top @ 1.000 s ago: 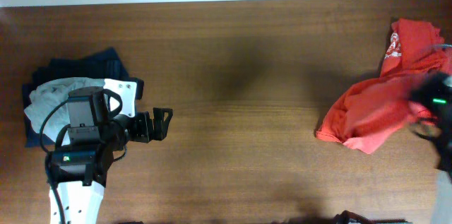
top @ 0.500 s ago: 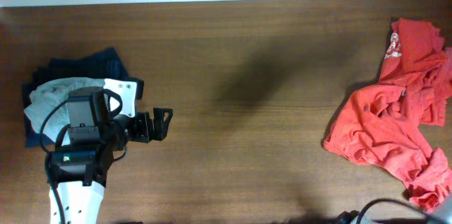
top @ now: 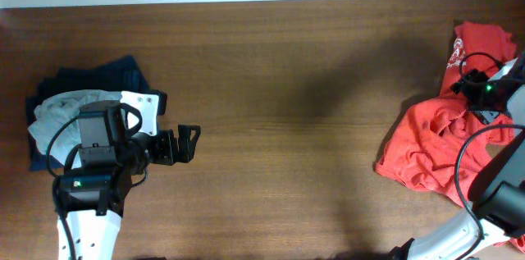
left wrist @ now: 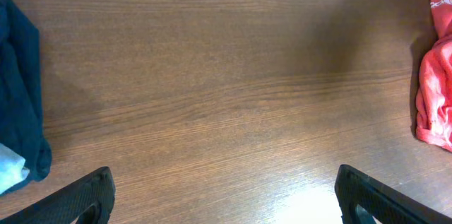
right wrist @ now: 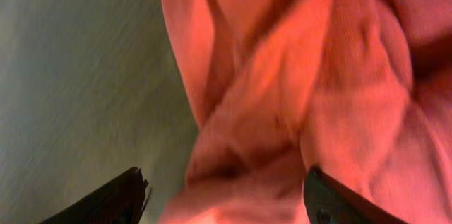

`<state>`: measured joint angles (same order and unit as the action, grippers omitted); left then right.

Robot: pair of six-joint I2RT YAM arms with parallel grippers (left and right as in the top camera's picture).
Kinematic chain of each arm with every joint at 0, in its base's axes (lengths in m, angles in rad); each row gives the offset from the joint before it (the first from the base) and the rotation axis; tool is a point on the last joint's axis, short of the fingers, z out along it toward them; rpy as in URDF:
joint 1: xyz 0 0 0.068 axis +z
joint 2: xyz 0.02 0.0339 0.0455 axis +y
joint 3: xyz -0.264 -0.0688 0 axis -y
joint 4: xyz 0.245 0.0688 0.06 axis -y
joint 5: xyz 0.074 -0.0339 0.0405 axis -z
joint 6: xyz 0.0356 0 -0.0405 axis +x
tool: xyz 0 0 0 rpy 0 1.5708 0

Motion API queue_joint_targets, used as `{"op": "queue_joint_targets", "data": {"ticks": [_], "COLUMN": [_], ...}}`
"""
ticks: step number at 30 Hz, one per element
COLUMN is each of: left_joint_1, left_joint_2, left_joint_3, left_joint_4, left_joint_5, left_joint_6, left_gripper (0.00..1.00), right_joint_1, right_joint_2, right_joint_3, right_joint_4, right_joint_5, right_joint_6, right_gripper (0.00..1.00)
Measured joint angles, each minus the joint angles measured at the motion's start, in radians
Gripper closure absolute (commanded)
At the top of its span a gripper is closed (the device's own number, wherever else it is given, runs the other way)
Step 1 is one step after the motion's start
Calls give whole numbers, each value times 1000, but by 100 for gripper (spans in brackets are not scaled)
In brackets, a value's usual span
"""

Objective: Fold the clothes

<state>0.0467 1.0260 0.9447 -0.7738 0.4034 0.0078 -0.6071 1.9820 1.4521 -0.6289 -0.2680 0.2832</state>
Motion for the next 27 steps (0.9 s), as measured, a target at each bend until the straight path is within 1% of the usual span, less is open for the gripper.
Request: {"op": "queue_joint_targets", "data": {"ticks": [2,3,4,5,7,8,9,11,14,15,16,17,18,19,24,27], "left_joint_1": [0,0,0,0,0,0,0,0,0,0,0,0,0,0,0,0], "left_joint_2": [0,0,0,0,0,0,0,0,0,0,0,0,0,0,0,0], "left_joint_3": [0,0,0,0,0,0,0,0,0,0,0,0,0,0,0,0], "left_joint_4": [0,0,0,0,0,0,0,0,1,0,1,1,5,7,24,24], "left_joint_5": [0,0,0,0,0,0,0,0,0,0,0,0,0,0,0,0], "left_joint_6": [0,0,0,0,0,0,0,0,0,0,0,0,0,0,0,0], "left_gripper": [1,1,1,1,1,1,1,1,1,1,1,1,1,1,1,1], "right_joint_1": [2,2,3,5,13,18,21,24,26,28,29,29,28,28,28,29], "right_joint_2": [11,16,19,23,41,48,50,50,50,51,51,51,51,51,41,-34], "right_joint_3": [0,0,0,0,0,0,0,1,1,1,1,1,1,1,2,16], "right_joint_4": [33,47,51,55,58,57,54,12,-58,-75,-78,-77,-74,-73,-63,-83], "right_joint_5": [6,14,16,20,34,43,46,50,57,61,64,66,69,73,72,51], "right_joint_6": [13,26,36,51,68,81,82,96,129,137,138,145,144,142,151,122], "right_gripper": [29,36,47,70,71,69,56,46,43,55,71,84,93,96,96,96]}}
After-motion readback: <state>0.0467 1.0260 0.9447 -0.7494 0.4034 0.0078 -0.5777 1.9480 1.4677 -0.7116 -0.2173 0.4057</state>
